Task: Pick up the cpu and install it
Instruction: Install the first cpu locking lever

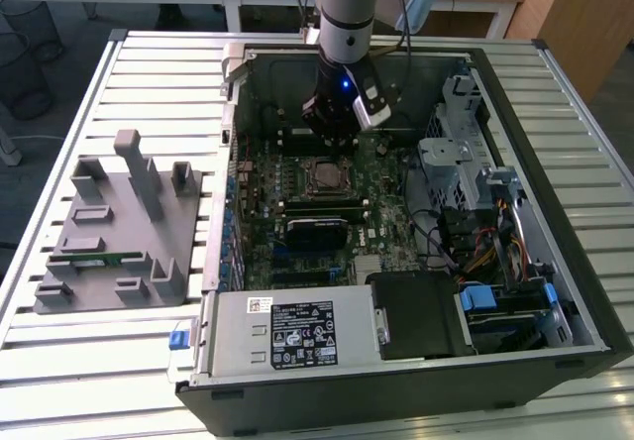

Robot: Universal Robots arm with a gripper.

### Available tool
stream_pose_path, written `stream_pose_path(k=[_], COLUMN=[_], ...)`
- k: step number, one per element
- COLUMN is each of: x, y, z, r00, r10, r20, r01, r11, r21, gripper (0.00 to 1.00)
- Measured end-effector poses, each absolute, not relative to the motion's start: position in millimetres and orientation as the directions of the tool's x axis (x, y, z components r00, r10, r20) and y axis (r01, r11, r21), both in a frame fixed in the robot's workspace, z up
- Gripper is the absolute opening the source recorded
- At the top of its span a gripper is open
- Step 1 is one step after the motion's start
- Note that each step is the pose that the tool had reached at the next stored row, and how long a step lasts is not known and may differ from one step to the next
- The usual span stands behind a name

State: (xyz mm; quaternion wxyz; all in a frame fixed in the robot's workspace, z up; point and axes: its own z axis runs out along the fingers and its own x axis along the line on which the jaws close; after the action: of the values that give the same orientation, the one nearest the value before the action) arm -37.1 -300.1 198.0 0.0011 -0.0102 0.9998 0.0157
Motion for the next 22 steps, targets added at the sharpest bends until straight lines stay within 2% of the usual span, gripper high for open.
stream_pose_path(k=[22], x=[-37.0], y=[-305.4], z=[204.2], r00=[-1.0], r10=[-0.02], r20=[-0.003], r01=[-0.02], r11=[0.999], r21=[0.034], gripper=[0.11])
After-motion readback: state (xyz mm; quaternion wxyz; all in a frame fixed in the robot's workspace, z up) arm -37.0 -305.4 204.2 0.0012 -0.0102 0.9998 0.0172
